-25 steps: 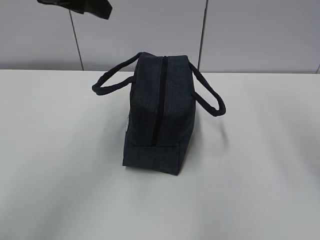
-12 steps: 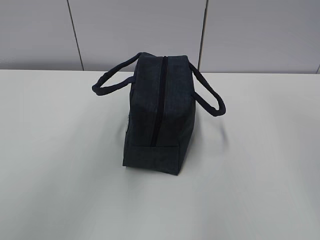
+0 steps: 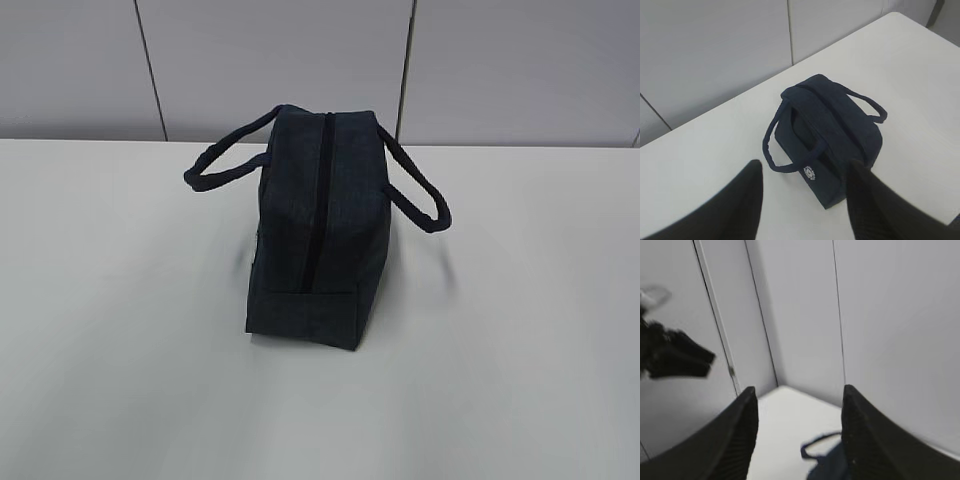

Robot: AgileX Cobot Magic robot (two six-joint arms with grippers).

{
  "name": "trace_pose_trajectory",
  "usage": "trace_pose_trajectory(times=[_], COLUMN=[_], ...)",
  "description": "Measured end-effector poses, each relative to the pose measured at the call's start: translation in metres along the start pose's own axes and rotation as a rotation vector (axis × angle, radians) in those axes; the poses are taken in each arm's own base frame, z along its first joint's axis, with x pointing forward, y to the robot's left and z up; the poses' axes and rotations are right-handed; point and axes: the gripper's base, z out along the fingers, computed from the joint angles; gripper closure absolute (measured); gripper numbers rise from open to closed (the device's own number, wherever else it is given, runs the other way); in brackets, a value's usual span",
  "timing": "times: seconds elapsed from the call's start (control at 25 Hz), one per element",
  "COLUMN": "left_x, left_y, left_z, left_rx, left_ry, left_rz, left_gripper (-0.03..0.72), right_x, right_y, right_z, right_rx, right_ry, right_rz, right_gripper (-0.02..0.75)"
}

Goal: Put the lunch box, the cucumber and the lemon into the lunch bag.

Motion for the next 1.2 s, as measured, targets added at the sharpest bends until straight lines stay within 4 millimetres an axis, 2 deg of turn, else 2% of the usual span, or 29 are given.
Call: trace_pose_trajectory(times=[0.08,0.2,0.36,0.52,0.68,0.8,1.04,1.2], left_x=[0.008,0.034,0.076,0.118,0.152,0.175,0.226,0.251], left_y=[-0.004,-0.009,-0.016,-0.022,-0.028,-0.032,-0.038,-0.042], left_z=[-0.010,-0.021,-0.036,-0.053,-0.066,-0.074,-0.076,-0.078], left_rx=[0.006,0.002,-0.011,-0.032,-0.048,-0.051,-0.052,-0.050], left_ry=[-0.011,-0.020,-0.054,-0.069,-0.084,-0.078,-0.029,-0.033], left_rz=[-0.003,-0.009,-0.016,-0.002,0.013,0.021,0.034,0.039], left_gripper=[0.322,0.324,0.324,0.324,0.324,0.324,0.324,0.324], right_x=[0.003,0.005,0.013,0.030,0.055,0.083,0.142,0.167], right_y=[-0.001,-0.003,-0.003,-0.005,-0.002,-0.001,-0.001,0.001], right_z=[-0.005,-0.018,-0.047,-0.072,-0.096,-0.112,-0.138,-0.153], right_rx=[0.043,0.128,0.248,0.344,0.388,0.411,0.434,0.445], right_ry=[0.139,0.268,0.390,0.489,0.528,0.572,0.654,0.653], right_rz=[-0.026,-0.063,-0.090,-0.085,-0.072,-0.068,-0.054,-0.055], right_gripper=[0.335,0.335,0.336,0.336,0.336,0.336,0.336,0.336])
